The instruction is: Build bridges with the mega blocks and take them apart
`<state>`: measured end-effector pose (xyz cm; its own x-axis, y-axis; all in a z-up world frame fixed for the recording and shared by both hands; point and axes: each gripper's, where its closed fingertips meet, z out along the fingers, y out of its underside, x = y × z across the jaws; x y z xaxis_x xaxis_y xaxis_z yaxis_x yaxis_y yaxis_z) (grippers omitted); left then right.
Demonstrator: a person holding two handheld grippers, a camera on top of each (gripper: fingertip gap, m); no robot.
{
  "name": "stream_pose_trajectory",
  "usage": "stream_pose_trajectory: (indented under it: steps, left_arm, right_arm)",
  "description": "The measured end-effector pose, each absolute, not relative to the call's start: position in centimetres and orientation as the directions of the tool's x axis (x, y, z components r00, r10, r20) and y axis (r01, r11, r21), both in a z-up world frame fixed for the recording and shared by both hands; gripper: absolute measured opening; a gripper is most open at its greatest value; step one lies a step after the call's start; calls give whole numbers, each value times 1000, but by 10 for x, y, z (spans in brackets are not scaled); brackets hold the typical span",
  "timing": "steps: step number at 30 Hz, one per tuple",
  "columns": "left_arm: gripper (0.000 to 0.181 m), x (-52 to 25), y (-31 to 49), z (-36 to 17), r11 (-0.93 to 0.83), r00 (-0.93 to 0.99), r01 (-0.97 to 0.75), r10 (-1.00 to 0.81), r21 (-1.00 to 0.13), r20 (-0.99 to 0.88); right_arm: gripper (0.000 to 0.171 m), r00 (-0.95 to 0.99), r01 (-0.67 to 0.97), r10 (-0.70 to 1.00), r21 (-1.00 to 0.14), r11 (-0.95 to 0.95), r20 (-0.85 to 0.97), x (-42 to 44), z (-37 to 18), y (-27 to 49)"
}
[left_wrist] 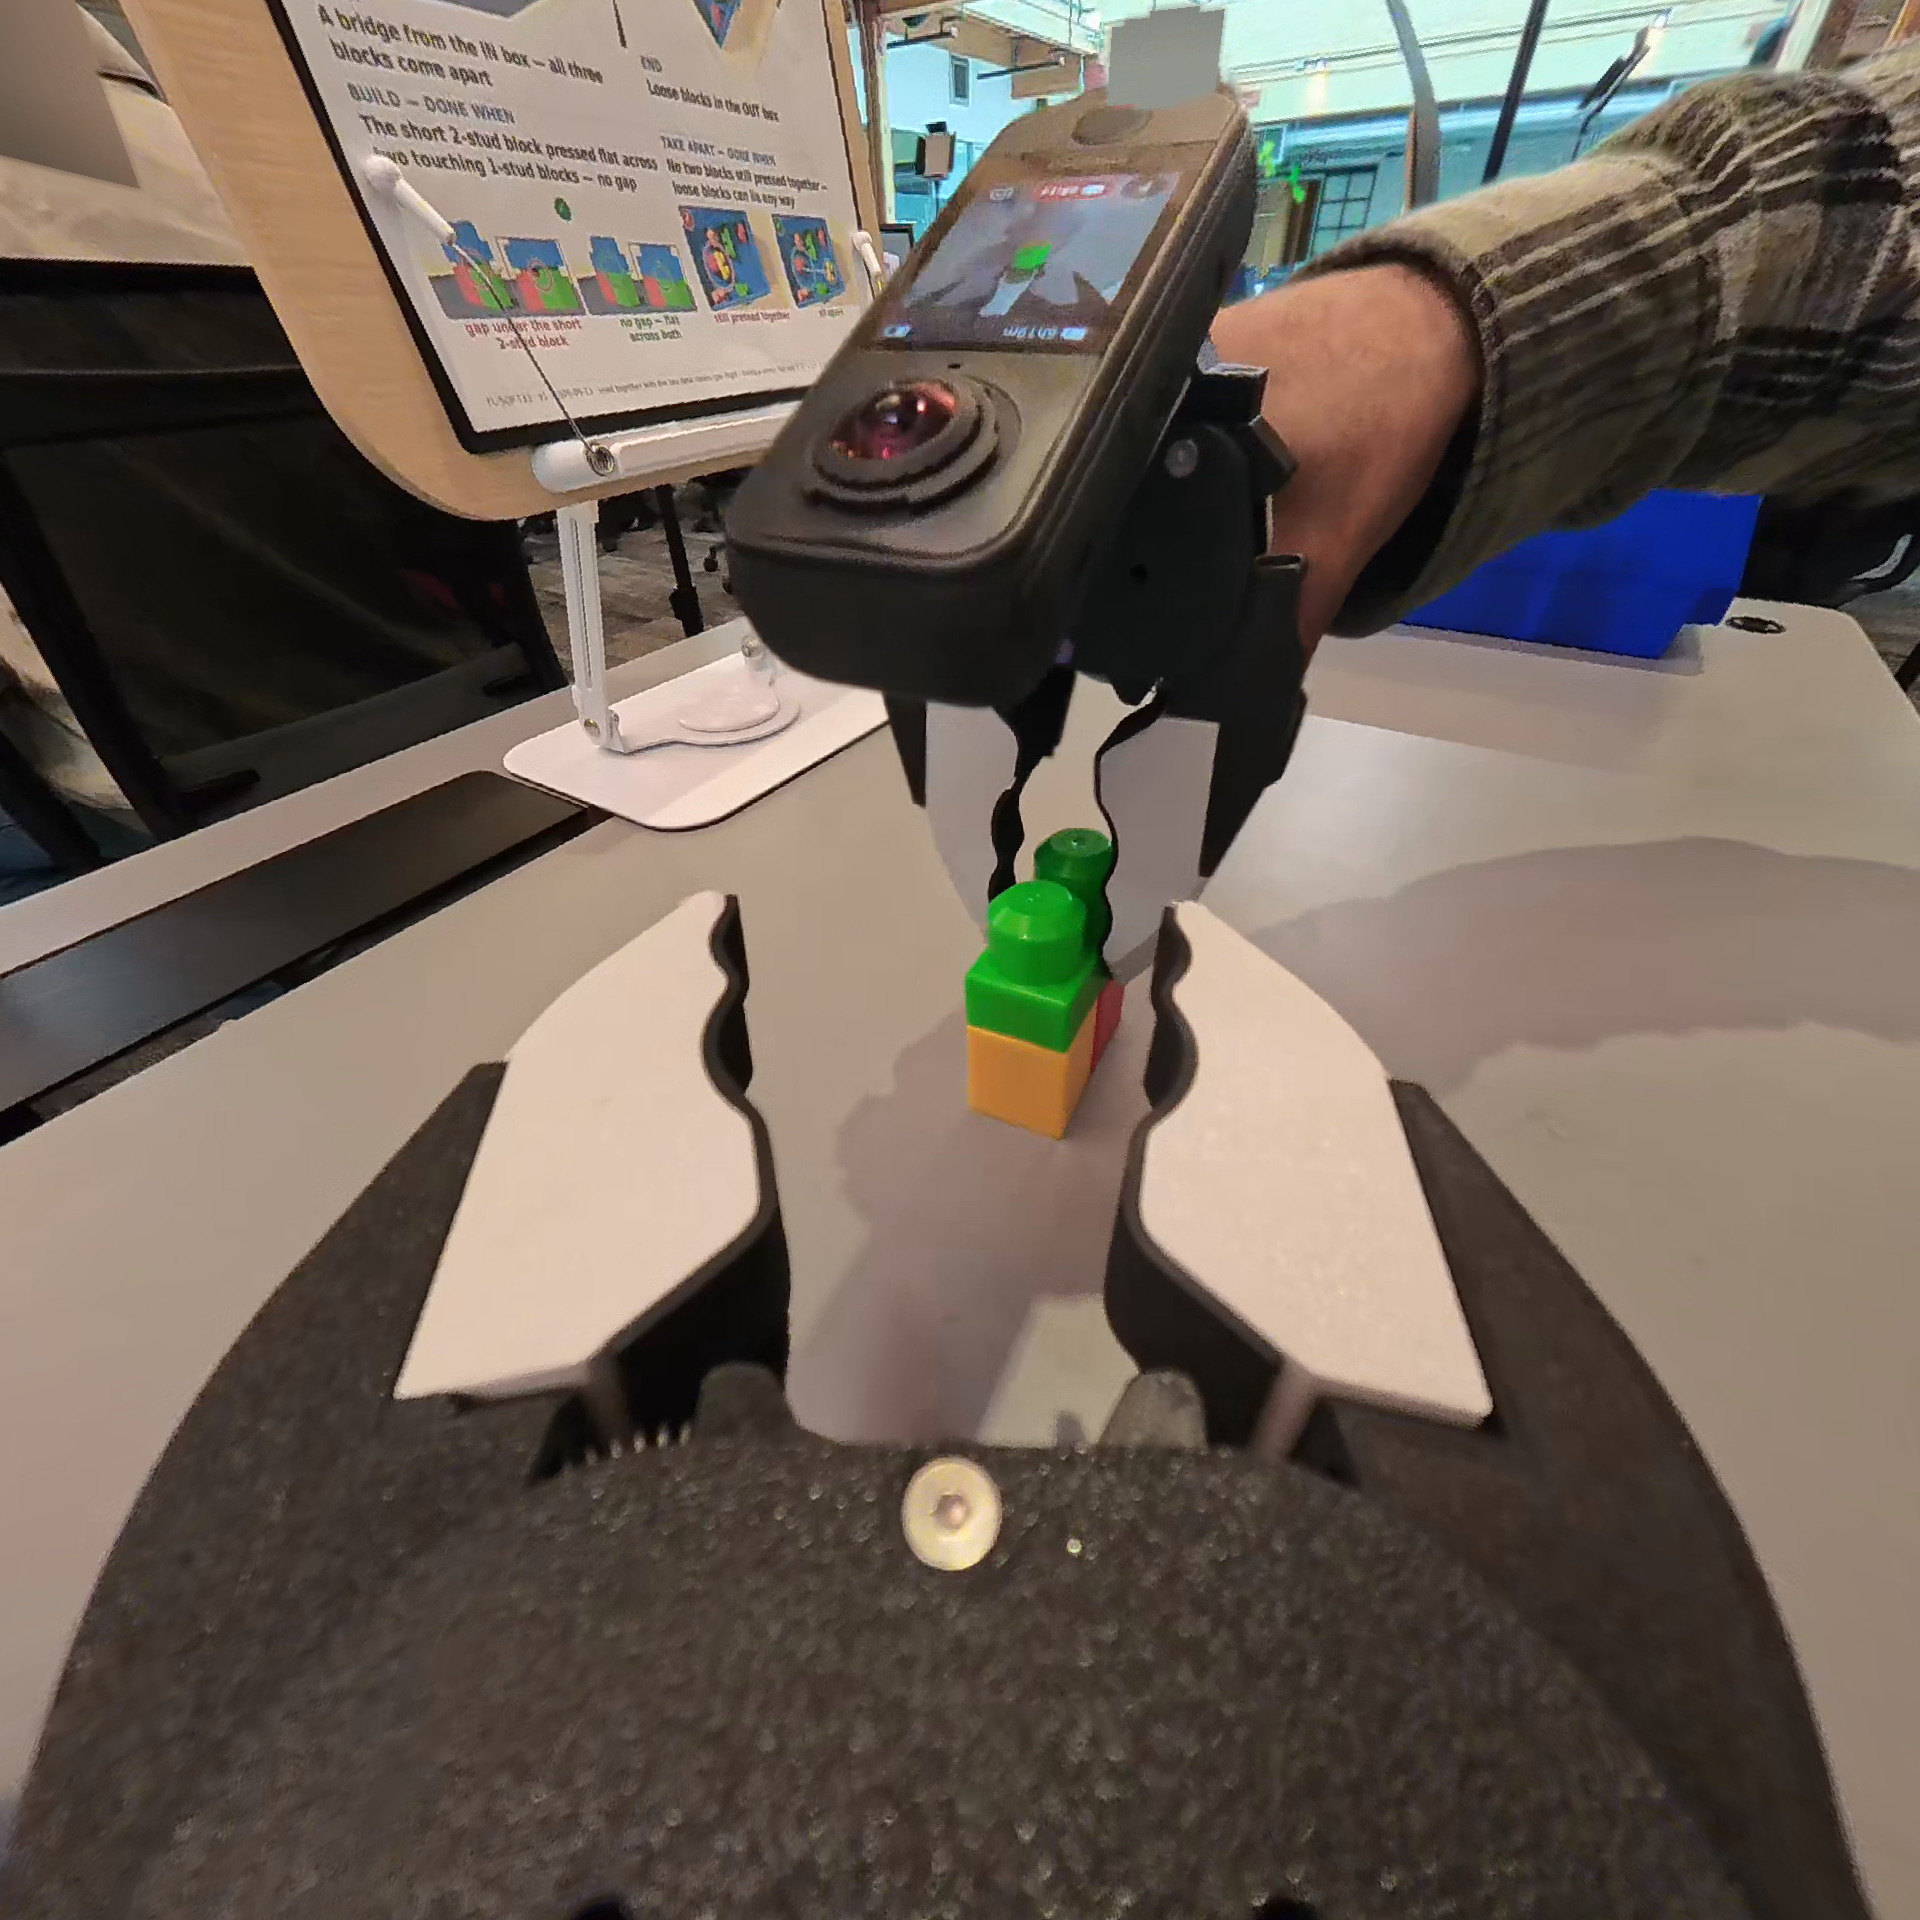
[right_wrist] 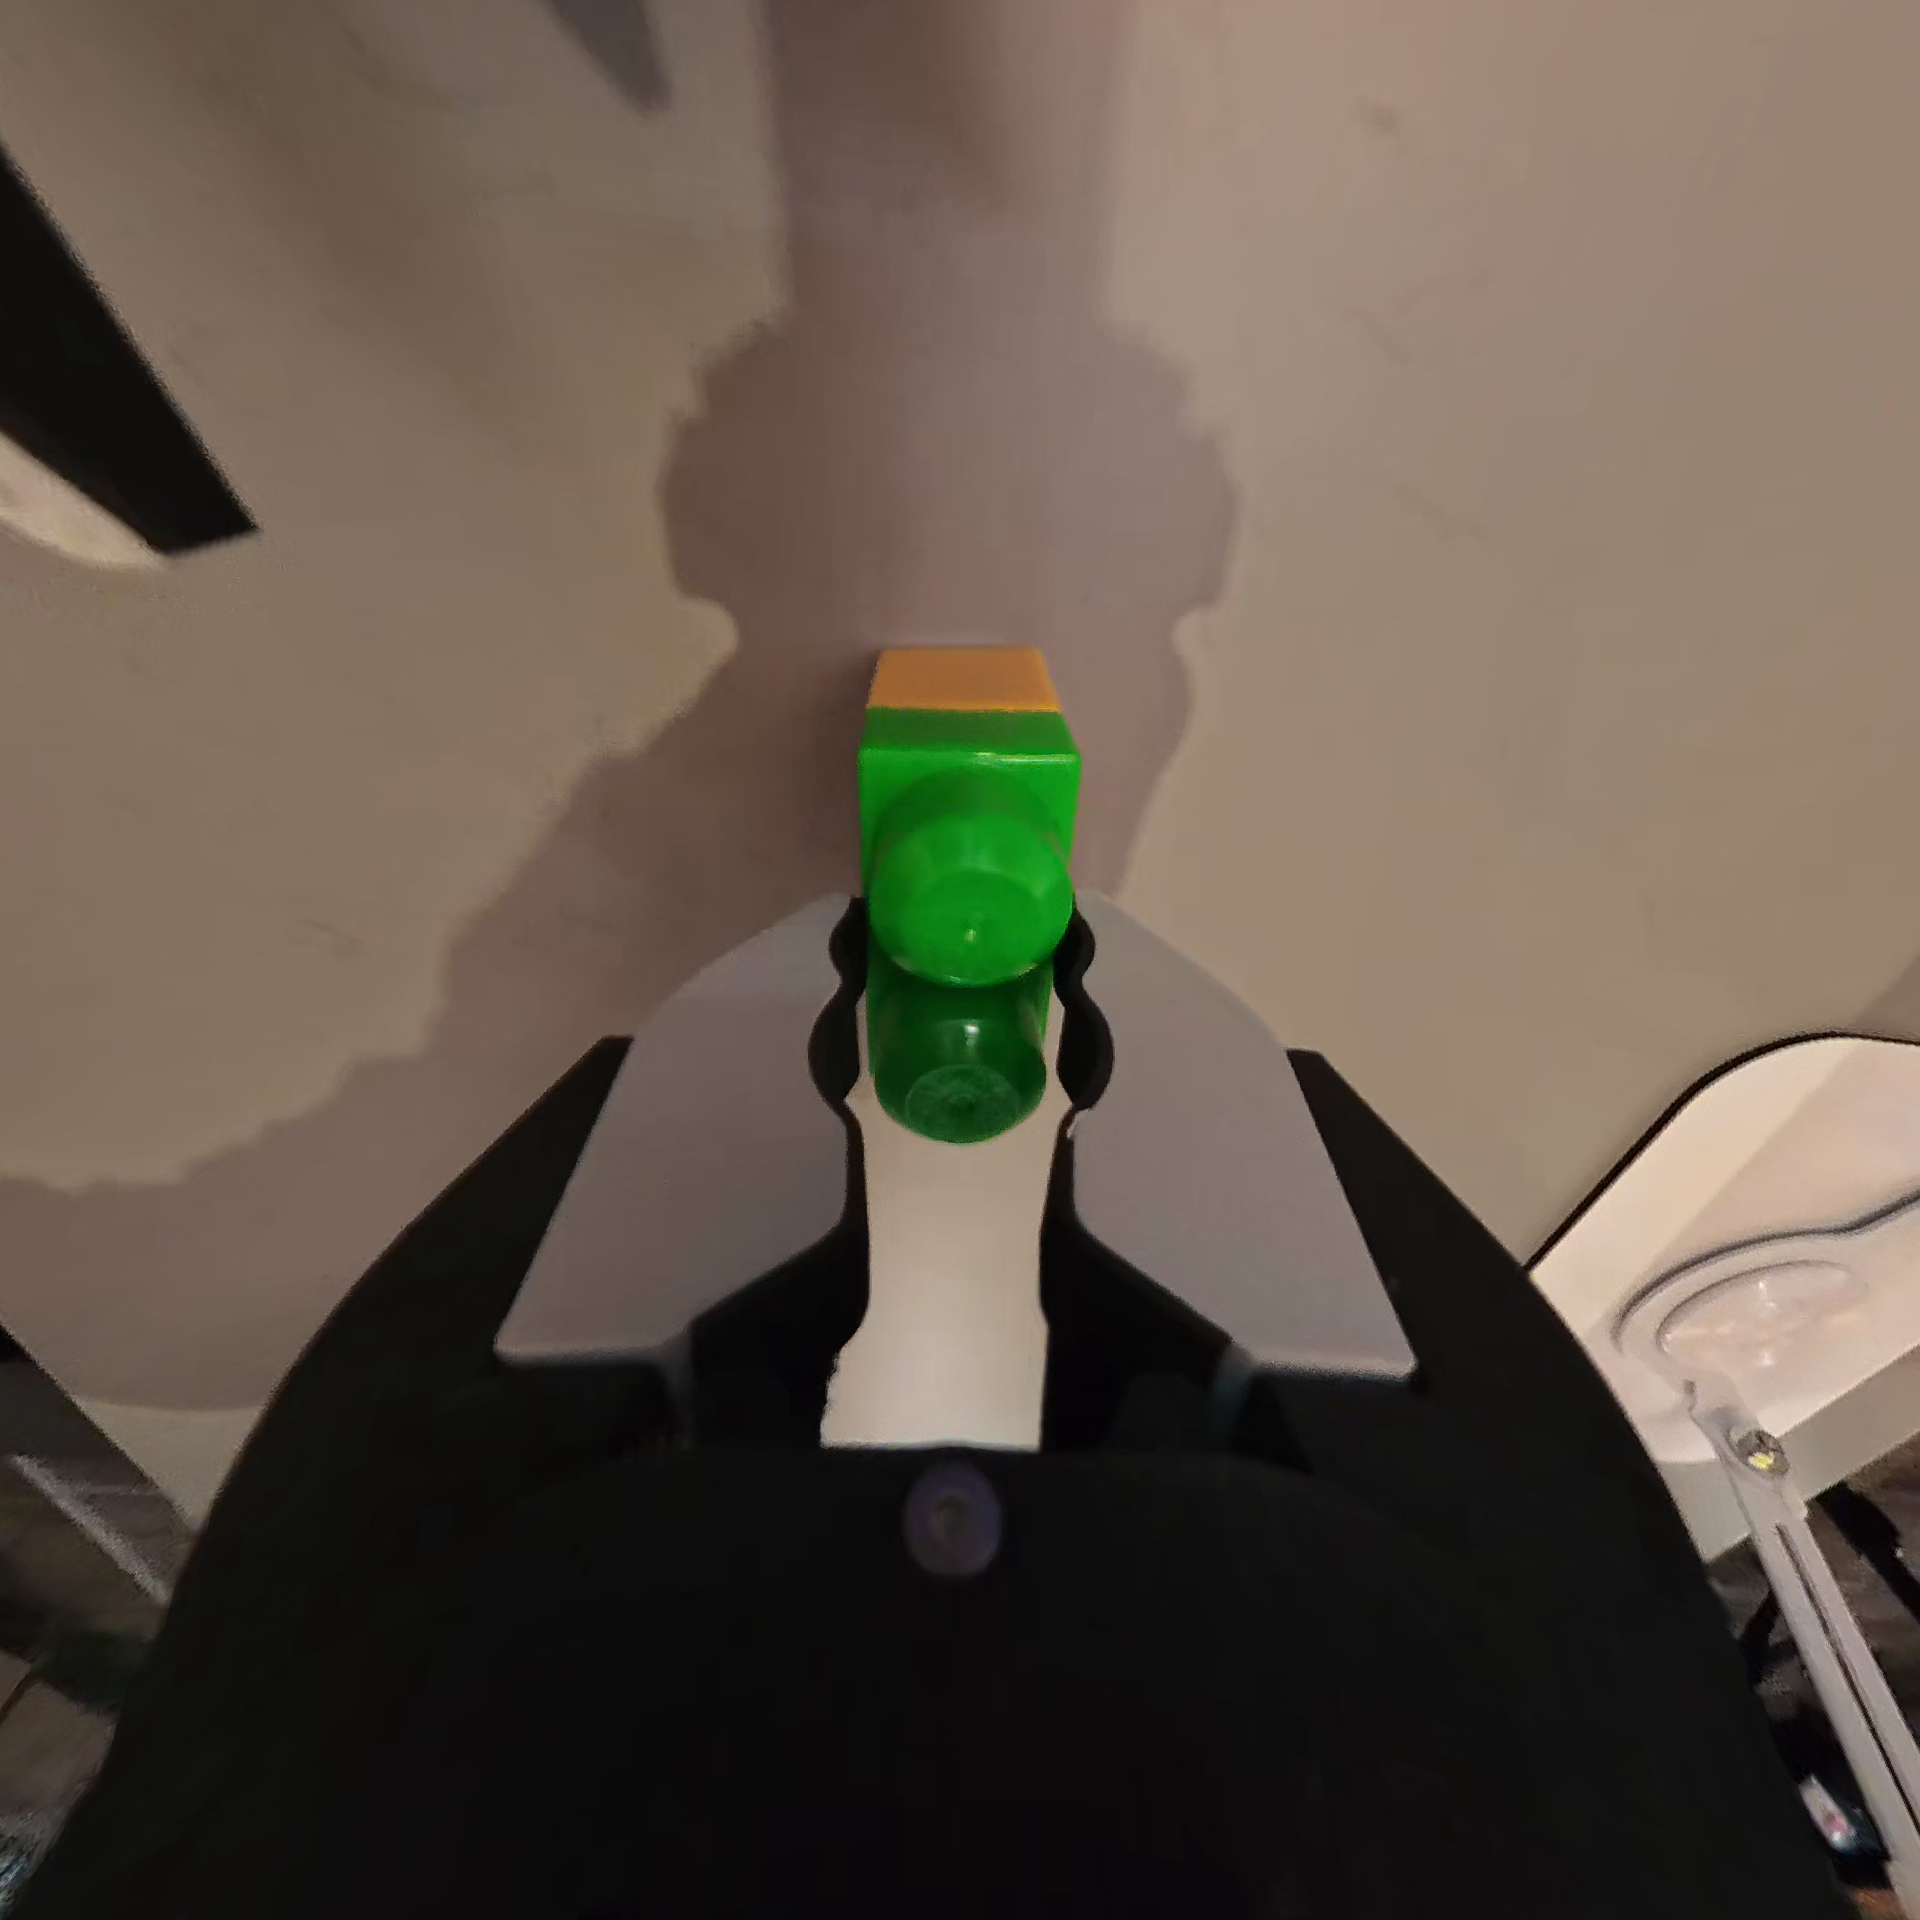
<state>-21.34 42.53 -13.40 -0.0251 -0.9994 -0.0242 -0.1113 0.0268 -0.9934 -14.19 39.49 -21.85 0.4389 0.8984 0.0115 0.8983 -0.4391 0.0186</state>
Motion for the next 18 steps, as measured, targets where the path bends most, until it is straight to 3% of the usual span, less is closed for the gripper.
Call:
stream_pose_trajectory:
  steps: [2,8,12,18]
  left_arm:
    - [75,-213,425,-134,31,-26,-112,-999,-993,-29]
    - [75,-214,426,-134,26,-27,-109,-999,-994,-23]
    - [75,-215,428,-134,24,-22,-112,-1000,-993,-22]
    - [75,-213,426,-141,27,-31,-144,-999,-989,-23]
  right_arm:
    - [38,429,903,903,-4,-429,32,-142,-217,400]
    - [71,452,891,891,-59,-450,26,-141,-204,404]
    - [60,468,874,883,-126,-469,-35,-153,-201,407]
    - [35,463,876,880,-99,-473,-110,-157,-218,403]
